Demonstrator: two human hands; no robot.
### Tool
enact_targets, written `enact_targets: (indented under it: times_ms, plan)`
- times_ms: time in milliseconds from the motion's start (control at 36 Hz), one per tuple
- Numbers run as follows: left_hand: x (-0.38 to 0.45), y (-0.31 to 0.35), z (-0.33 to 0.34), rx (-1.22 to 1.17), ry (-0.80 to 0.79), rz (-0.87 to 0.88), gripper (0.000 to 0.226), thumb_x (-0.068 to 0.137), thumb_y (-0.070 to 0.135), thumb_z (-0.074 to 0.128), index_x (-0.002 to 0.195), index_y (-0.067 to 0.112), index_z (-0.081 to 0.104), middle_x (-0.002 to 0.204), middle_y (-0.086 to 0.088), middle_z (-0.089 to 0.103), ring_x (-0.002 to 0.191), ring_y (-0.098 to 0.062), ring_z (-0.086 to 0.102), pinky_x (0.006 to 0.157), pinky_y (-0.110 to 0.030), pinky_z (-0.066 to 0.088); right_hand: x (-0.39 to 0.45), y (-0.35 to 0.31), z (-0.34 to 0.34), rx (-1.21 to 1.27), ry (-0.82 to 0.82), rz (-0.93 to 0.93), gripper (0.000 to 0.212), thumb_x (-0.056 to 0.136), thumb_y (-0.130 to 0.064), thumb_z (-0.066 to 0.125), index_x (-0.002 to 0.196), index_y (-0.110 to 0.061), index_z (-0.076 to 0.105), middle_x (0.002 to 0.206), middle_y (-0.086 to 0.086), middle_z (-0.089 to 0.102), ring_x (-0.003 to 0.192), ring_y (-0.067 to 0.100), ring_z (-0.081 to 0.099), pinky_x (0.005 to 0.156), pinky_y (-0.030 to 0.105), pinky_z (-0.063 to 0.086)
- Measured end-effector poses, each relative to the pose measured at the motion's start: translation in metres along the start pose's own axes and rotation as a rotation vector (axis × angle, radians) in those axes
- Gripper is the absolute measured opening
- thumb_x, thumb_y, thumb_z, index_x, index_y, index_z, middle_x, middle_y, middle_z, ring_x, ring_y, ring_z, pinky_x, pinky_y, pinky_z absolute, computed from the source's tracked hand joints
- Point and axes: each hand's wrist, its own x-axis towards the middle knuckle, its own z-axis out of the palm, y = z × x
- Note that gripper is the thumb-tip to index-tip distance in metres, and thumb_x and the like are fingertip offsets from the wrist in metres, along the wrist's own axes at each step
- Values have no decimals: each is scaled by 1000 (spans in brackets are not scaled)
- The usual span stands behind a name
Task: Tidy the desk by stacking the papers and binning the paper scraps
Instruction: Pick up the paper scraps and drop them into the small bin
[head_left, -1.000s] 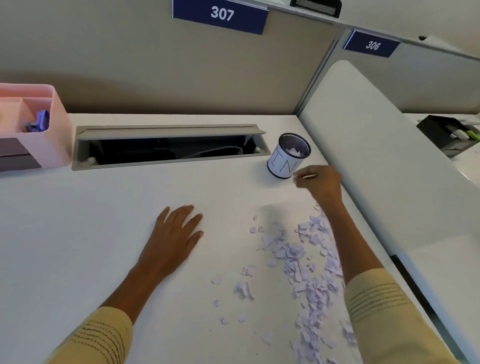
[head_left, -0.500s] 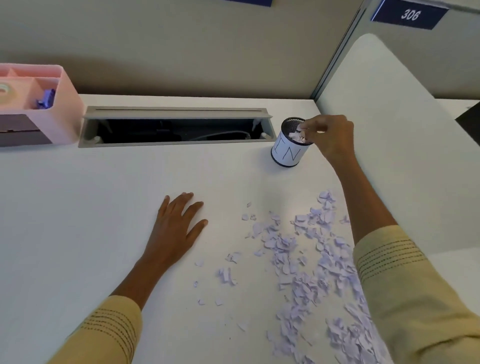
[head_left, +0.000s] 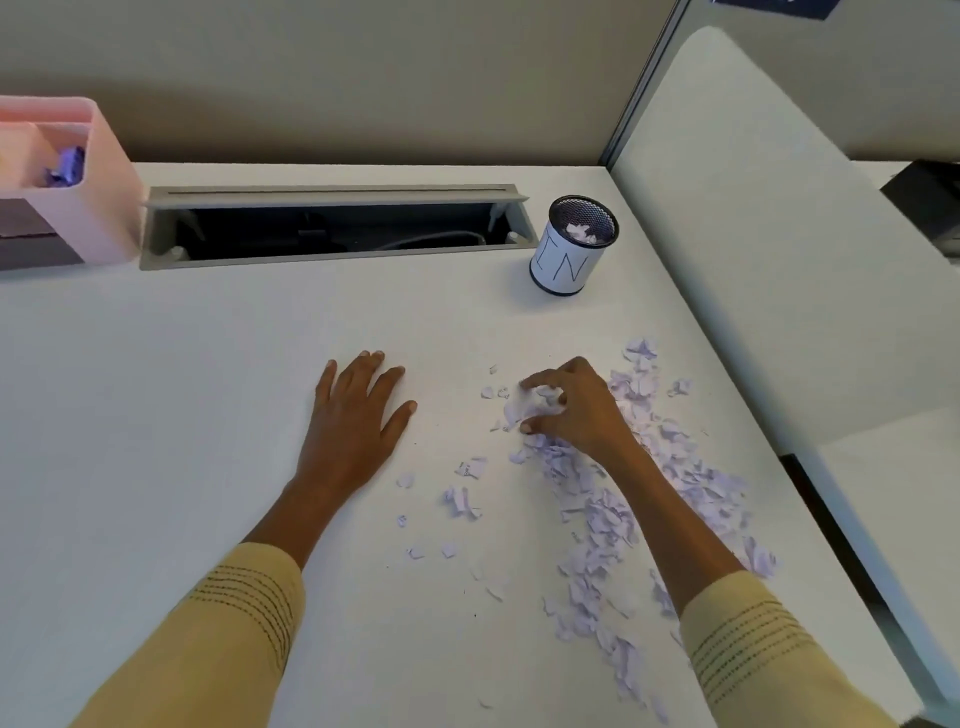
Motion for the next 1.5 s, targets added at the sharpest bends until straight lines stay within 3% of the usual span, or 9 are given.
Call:
enact_targets:
  times_ms: [167, 361, 722, 861, 972, 1056, 1167, 1333, 1500]
  plan:
    - [4, 1, 1, 22, 24, -1, 54, 93, 47, 32, 122, 10, 59, 132, -15, 54, 127, -32, 47, 110, -52, 25, 3, -13, 1, -23, -23, 15, 13, 76, -2, 73, 86, -9, 75, 82, 0, 60, 72, 17, 60, 71, 26, 52]
    - [2, -2, 2, 23, -1, 7, 58, 94, 49, 29, 126, 10, 58, 137, -15, 52, 130, -32, 45, 113, -51, 23, 5, -9, -24, 228, -22, 66, 10, 73, 8, 71, 79, 1, 73, 69, 11, 69, 43, 6, 62, 45, 9, 44]
    - [0, -1, -1, 48, 24, 22, 56, 95, 47, 30, 125, 9, 59, 135, -14, 54, 128, -30, 48, 111, -51, 28, 106, -37, -131, 484, 418, 31, 24, 67, 6, 77, 90, 10, 72, 68, 13, 67, 52, 21, 65, 62, 27, 59]
    - [1, -2, 1, 64, 27, 19, 55, 95, 46, 31, 125, 10, 60, 134, -14, 54, 128, -29, 49, 111, -51, 28, 141, -45, -132, 316, 414, 85, 16, 73, 4, 72, 89, 5, 74, 67, 9, 65, 48, 13, 64, 63, 21, 58]
    - [2, -2, 3, 65, 22, 11, 55, 95, 47, 30, 124, 10, 61, 134, -15, 55, 127, -30, 50, 111, -52, 29, 142, -47, -134, 249, 439, 31, 13, 73, -10, 72, 86, -8, 76, 81, 10, 71, 76, 24, 67, 86, 36, 55]
    - [1, -2, 3, 71, 36, 21, 54, 95, 45, 32, 124, 9, 61, 133, -16, 55, 126, -32, 50, 110, -53, 31, 121, -47, -133, 283, 458, -38, 14, 73, -11, 74, 87, -9, 76, 82, 8, 71, 74, 19, 64, 80, 38, 58]
    - [0, -2, 3, 70, 47, 47, 52, 96, 43, 32, 122, 10, 62, 131, -18, 56, 124, -35, 51, 107, -55, 34, 71, -41, -108, 290, 274, -52, 31, 67, -26, 85, 94, -18, 72, 84, 1, 69, 69, 18, 60, 61, 31, 53]
    - [-1, -1, 0, 25, -3, 43, 61, 100, 49, 19, 122, 13, 63, 131, -15, 57, 122, -31, 53, 109, -53, 33, 3, -12, -45, -103, -229, -59, 73, 51, -42, 90, 117, -36, 58, 114, 1, 46, 106, 21, 49, 91, 36, 45]
    - [-6, -3, 0, -24, -43, 46, 61, 91, 59, 33, 128, 17, 60, 139, -12, 50, 133, -27, 43, 115, -53, 23, -23, -7, -4, -237, -223, -133, 64, 60, -30, 87, 116, -41, 57, 120, -4, 38, 107, 15, 36, 83, 31, 42]
